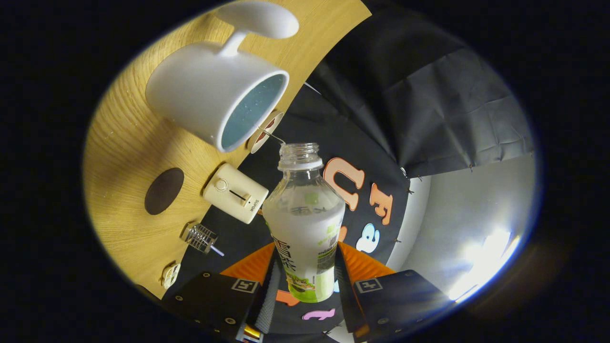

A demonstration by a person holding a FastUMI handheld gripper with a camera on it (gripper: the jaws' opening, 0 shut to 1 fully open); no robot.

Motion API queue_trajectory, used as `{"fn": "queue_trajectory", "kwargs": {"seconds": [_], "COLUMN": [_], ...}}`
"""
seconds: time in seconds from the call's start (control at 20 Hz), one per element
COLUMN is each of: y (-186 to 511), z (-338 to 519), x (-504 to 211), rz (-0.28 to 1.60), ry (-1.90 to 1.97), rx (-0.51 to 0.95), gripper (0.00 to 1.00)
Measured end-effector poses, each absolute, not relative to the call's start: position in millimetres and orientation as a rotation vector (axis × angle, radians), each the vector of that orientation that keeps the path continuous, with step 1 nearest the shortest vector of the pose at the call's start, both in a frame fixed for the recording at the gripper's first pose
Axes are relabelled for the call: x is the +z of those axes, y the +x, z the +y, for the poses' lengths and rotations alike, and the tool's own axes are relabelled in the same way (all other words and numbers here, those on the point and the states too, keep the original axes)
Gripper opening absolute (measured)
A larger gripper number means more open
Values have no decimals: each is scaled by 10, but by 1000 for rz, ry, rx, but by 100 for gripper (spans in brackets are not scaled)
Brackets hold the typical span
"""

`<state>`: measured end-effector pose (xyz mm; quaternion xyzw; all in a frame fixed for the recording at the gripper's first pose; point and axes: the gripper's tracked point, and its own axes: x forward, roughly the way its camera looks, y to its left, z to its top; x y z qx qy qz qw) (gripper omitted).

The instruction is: Take the bottle from table, then pour the juice into the cup, finally place the bottle on the coaster

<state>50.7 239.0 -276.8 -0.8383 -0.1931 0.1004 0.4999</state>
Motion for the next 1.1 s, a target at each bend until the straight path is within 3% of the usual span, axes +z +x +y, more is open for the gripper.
{"fn": "queue_trajectory", "kwargs": {"seconds": [0.5, 0.8, 1.1], "y": [510, 536, 728], "z": [2106, 2060, 2078], "x": [-3209, -3504, -3409], "rz": [-171, 112, 237], "ry": [-1749, -1303, -888], "rx": [295, 381, 359], "gripper": [59, 60, 60]}}
